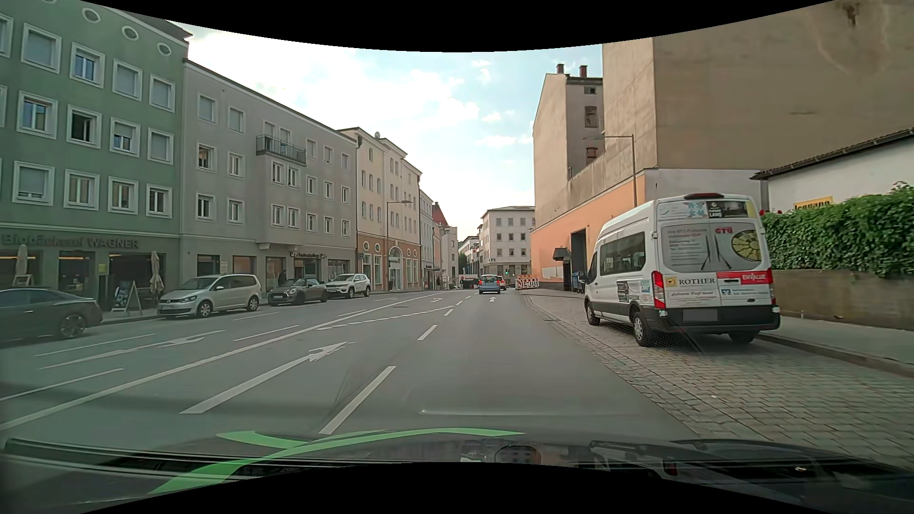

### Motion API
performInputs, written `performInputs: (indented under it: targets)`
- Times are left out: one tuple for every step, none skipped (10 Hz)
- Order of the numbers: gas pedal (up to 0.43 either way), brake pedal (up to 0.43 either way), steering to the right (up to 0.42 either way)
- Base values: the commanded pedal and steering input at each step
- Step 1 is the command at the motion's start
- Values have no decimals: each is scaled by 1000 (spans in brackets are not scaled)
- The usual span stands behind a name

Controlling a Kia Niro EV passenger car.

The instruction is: Follow the waypoints while adhering to traffic rules and regulations

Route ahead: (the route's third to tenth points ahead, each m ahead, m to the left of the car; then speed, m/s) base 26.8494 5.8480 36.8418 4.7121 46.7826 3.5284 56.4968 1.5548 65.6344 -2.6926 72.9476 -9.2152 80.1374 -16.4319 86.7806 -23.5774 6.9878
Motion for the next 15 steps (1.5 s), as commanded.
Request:
performInputs:
  targets:
    - [130,0,-6]
    - [130,0,-5]
    - [130,0,-5]
    - [130,0,-4]
    - [130,0,-3]
    - [130,0,-1]
    - [130,0,0]
    - [130,0,1]
    - [130,0,2]
    - [130,0,1]
    - [130,0,1]
    - [130,0,1]
    - [130,0,1]
    - [130,0,1]
    - [118,0,1]
